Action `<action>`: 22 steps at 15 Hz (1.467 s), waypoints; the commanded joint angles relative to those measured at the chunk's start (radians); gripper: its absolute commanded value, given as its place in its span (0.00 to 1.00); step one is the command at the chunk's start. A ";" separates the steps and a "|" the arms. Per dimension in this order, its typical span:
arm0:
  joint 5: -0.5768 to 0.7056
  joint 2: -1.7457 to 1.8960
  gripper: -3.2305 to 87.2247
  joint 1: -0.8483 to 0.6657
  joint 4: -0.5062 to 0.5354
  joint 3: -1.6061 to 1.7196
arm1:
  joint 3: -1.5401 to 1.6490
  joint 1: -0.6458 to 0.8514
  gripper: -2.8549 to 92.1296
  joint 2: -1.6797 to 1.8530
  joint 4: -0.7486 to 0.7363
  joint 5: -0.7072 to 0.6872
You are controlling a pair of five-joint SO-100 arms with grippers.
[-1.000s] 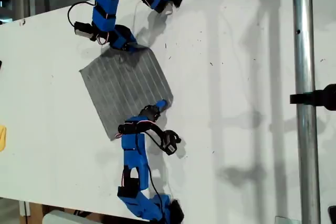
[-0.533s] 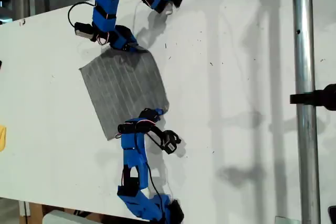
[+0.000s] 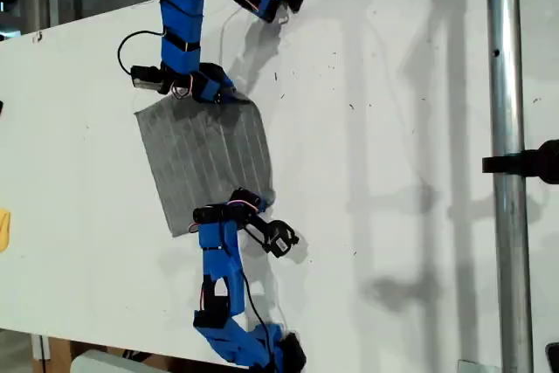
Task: Grasp corners of a towel and fold twice.
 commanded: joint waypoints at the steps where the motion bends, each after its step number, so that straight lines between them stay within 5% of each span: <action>1: -0.018 0.074 0.01 -0.015 0.031 0.100 | -0.104 -0.069 0.03 -0.057 0.005 0.018; 5: -0.051 0.334 0.01 -0.023 0.009 0.400 | -0.124 -0.069 0.03 -0.074 0.009 0.017; 7: -0.074 0.437 0.03 -0.009 0.127 0.380 | -0.123 -0.063 0.03 -0.072 0.009 0.012; 10: -0.084 0.635 0.31 0.012 0.176 0.362 | -0.121 -0.061 0.03 -0.072 0.009 0.011; 12: -0.052 0.735 0.39 0.017 0.186 0.334 | -0.120 -0.060 0.03 -0.071 0.009 0.009; 15: -0.018 0.752 0.38 0.018 0.187 0.265 | -0.120 -0.058 0.03 -0.071 0.009 0.008; 22: -0.201 0.383 0.29 0.083 0.129 0.138 | -0.114 -0.060 0.03 -0.067 0.014 0.008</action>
